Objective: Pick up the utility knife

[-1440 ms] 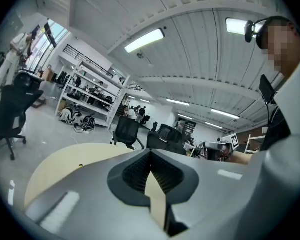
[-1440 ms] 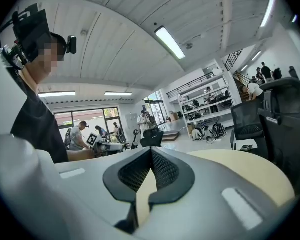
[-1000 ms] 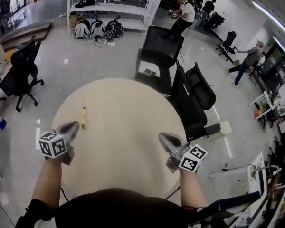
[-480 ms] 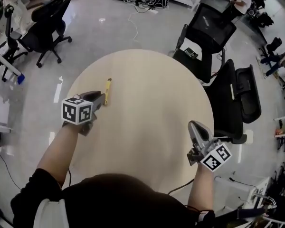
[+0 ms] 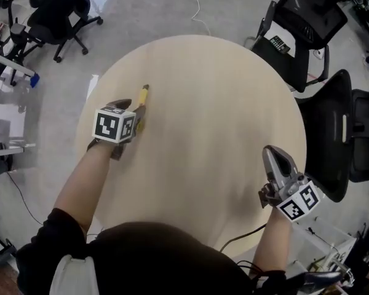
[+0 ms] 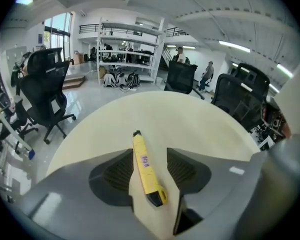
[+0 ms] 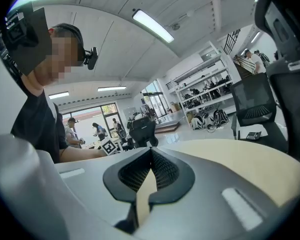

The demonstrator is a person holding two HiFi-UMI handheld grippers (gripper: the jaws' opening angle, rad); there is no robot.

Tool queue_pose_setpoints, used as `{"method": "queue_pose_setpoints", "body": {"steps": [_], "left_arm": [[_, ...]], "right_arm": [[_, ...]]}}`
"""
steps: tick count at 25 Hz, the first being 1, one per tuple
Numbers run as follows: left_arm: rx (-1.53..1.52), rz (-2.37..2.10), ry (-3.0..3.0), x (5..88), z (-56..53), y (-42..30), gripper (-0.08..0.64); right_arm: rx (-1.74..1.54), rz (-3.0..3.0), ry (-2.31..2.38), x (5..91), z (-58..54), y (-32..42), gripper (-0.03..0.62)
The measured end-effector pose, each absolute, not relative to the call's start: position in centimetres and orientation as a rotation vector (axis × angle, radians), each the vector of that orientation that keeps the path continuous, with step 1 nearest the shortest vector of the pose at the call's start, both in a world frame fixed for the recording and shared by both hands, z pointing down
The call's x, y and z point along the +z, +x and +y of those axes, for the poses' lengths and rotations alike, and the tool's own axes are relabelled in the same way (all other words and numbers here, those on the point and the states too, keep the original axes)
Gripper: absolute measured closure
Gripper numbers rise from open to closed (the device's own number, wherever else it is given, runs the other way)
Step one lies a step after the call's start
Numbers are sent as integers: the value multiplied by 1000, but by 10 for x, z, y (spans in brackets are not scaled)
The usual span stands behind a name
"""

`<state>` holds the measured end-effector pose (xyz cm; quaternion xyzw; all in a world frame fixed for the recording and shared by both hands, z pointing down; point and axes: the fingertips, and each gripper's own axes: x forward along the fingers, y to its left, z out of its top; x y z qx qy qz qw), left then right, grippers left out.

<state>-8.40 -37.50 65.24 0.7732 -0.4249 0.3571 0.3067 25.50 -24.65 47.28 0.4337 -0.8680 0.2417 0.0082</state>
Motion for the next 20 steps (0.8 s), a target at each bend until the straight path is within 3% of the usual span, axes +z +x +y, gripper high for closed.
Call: {"method": "queue_pose_setpoints", "body": {"steps": [8, 12, 16, 20], "left_arm": [[1103, -1186, 1986, 703, -396, -89, 338], [1083, -1164, 2069, 702, -397, -81, 356], [1075, -1125, 2120, 704, -395, -79, 431], [1059, -1098, 2146, 700, -395, -77, 433]], "right_arm": [[820, -2700, 1372, 541, -284, 278, 578], [829, -2701, 1375, 572, -293, 288, 578], [850, -2724, 1369, 589, -292, 280, 578], [857, -2732, 1359, 596, -289, 278, 578]]}}
